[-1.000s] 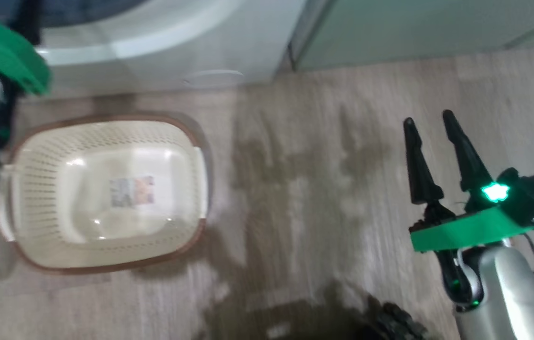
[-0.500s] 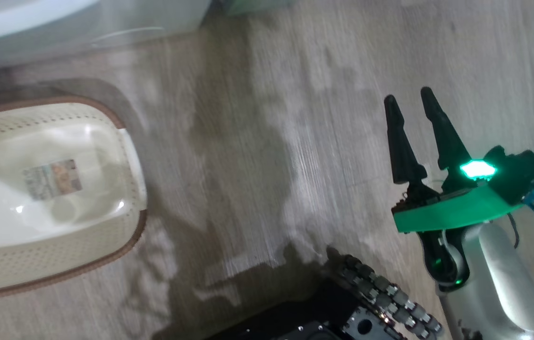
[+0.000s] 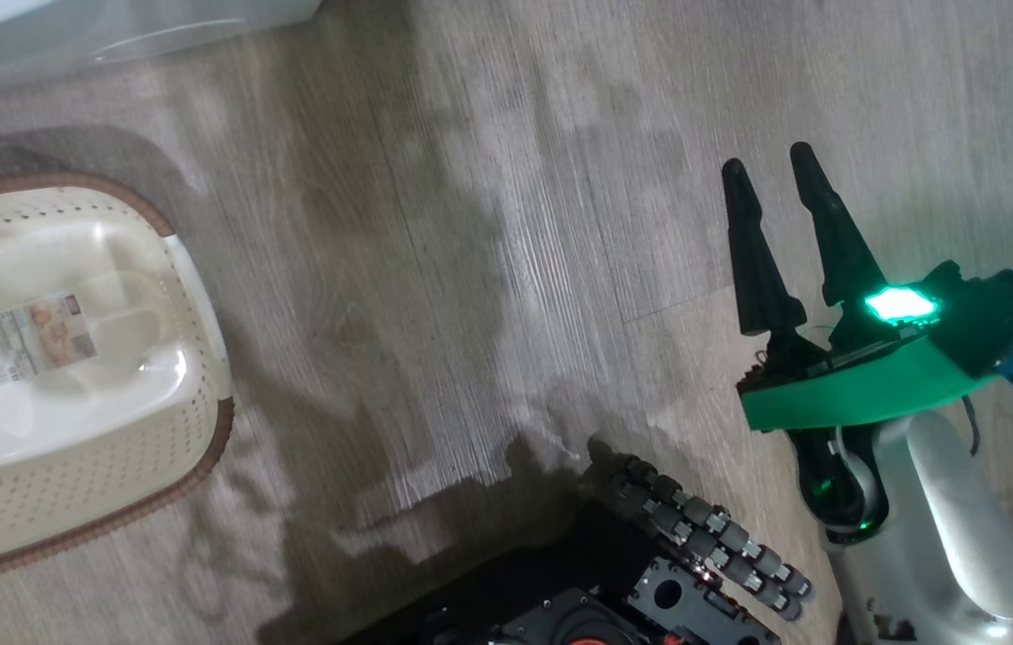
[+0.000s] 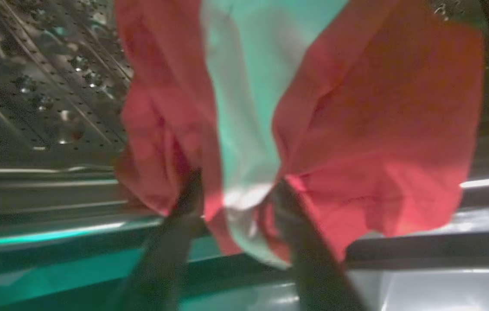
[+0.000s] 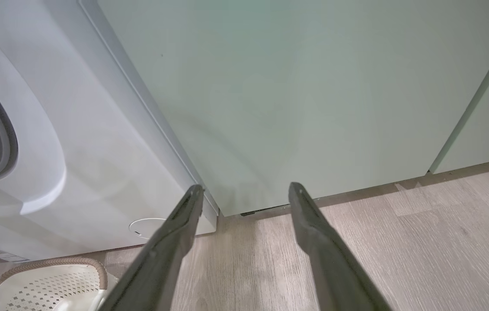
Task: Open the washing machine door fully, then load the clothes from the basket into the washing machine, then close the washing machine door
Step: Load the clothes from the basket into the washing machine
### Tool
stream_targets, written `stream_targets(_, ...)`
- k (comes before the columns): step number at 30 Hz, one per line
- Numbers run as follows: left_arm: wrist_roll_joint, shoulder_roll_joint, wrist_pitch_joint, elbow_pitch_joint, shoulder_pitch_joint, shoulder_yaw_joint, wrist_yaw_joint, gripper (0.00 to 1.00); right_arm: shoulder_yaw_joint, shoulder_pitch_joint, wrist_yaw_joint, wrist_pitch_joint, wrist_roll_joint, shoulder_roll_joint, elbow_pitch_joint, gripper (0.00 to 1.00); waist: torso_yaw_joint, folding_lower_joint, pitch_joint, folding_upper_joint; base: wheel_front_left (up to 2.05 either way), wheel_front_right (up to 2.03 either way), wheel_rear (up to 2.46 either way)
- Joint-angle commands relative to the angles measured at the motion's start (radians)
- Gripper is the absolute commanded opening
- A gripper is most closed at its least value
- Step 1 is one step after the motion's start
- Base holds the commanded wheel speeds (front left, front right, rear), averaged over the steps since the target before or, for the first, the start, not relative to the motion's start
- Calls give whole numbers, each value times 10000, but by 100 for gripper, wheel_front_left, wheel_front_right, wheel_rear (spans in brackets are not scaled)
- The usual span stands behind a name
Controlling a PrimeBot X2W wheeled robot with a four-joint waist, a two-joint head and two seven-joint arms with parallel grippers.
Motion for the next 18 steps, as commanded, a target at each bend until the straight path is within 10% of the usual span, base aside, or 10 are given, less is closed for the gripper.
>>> stream_targets(1, 79, 642, 87, -378, -304, 272, 45, 0, 191, 93, 0, -90, 78, -47, -289, 100, -39, 0, 55, 0, 0, 0, 0)
stream_targets(18, 706, 695, -4553, 1194, -2362, 139, -860, 0, 433, -155, 0, -91, 446, -47, -415, 100, -592, 0, 917, 0, 0, 0, 0)
